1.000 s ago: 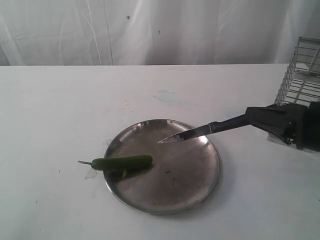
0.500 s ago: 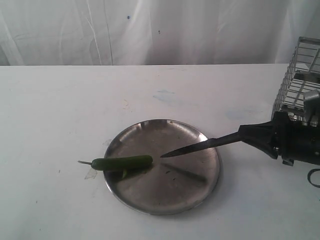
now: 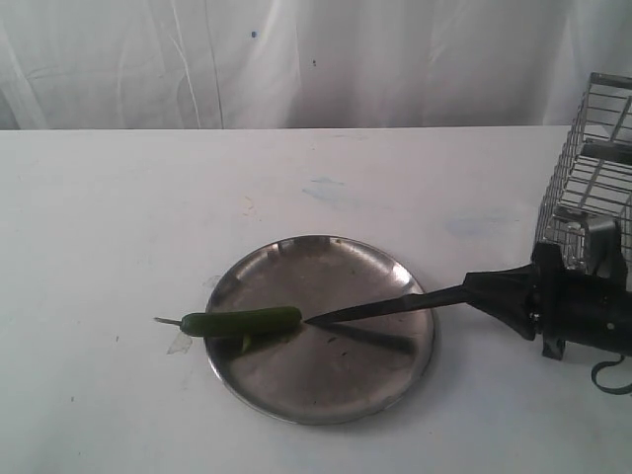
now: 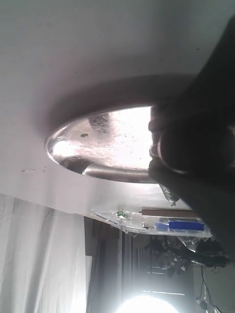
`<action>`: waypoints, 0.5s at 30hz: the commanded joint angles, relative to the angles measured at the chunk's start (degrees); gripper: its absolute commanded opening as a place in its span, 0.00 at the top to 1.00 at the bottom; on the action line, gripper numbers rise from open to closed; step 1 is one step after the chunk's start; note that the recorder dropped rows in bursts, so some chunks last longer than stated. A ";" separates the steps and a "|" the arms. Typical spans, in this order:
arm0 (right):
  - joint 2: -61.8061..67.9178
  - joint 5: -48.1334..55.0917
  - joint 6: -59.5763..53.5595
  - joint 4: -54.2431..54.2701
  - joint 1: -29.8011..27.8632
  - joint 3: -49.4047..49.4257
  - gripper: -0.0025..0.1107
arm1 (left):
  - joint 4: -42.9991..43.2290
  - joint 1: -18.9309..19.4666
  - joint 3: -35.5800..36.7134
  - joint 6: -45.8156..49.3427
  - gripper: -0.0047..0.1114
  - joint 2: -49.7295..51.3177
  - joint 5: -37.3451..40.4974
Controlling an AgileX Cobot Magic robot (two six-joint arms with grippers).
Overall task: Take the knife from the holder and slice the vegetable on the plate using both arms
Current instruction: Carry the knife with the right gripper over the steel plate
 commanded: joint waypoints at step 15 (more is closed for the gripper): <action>-1.17 -1.84 2.00 -0.70 -0.09 -0.75 0.41 | 0.09 -0.44 0.05 -0.14 0.96 -0.28 -0.27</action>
